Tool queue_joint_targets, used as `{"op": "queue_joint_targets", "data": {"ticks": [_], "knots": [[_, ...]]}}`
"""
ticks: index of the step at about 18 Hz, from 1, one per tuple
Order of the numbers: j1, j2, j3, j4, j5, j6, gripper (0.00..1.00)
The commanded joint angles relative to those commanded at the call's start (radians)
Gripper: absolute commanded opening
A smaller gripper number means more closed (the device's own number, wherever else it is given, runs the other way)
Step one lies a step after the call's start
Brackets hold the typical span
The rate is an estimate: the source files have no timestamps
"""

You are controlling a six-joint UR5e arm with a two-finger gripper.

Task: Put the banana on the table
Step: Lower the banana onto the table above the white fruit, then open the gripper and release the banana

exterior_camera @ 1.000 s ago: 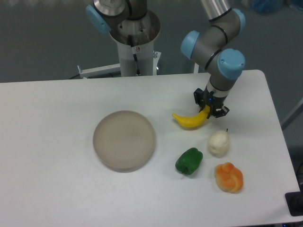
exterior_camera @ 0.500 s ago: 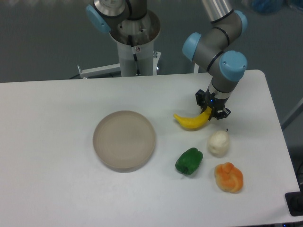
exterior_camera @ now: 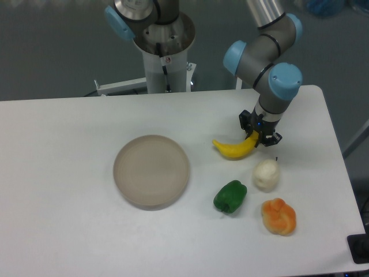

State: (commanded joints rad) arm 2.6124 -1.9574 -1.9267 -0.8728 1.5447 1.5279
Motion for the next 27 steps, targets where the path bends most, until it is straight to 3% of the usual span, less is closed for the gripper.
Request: {"op": "queue_joint_targets", "data": {"ticks": [5, 9, 12, 19, 21, 27], "knots": [[0.000, 0.000, 0.003, 0.000, 0.000, 0.000, 0.30], [0.000, 0.000, 0.005, 0.002, 0.000, -0.002, 0.61], [0.003, 0.003, 0.009, 0.000, -0.001, -0.003, 0.70], [0.002, 0.011, 0.084, -0.005, -0.008, -0.009, 0.95], [0.003, 0.003, 0.121, -0.006, -0.008, -0.011, 1.00], [0.003, -0.021, 0.233, -0.006, -0.003, -0.014, 1.00]]}}
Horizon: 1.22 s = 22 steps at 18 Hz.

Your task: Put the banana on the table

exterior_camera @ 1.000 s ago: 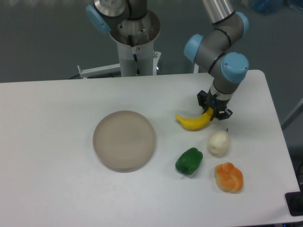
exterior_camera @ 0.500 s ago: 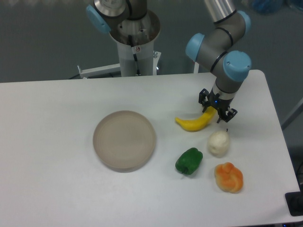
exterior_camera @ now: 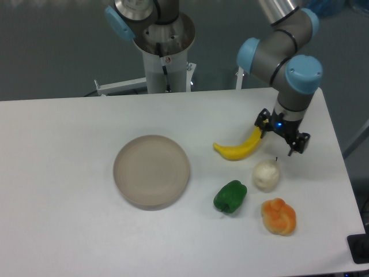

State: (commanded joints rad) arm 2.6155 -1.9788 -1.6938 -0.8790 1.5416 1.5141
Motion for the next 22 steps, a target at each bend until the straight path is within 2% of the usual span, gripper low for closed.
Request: {"op": "queue_joint_targets", "data": {"ticks": [5, 9, 22], "knots": [[-0.014, -0.054, 0.134, -0.002, 0.003, 0.000, 1.00], [-0.022, -0.072, 0.183, -0.005, 0.005, -0.002, 1.00], [-0.046, -0.100, 0.226, -0.006, 0.009, -0.038, 1.00]]}}
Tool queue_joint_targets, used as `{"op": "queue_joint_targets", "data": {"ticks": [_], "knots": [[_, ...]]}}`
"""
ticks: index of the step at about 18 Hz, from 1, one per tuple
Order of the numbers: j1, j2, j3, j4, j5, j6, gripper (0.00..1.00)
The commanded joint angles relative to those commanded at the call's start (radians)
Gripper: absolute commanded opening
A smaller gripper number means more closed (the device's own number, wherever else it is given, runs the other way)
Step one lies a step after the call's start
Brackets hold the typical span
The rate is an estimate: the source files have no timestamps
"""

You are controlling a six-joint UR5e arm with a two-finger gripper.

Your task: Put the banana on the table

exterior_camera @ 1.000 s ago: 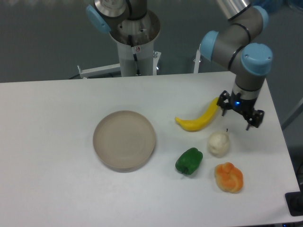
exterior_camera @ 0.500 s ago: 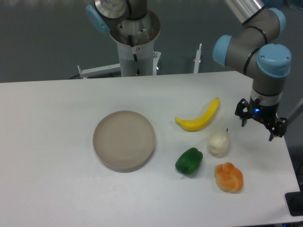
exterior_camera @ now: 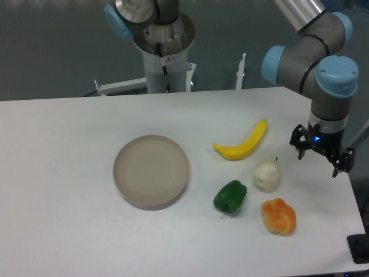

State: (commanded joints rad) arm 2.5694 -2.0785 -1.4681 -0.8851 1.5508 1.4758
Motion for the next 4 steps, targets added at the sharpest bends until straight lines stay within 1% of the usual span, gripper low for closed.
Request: {"op": "queue_joint_targets", "data": {"ticks": [4], "knots": [[-0.020, -0.006, 0.005, 0.002, 0.040, -0.002, 1.00]]}}
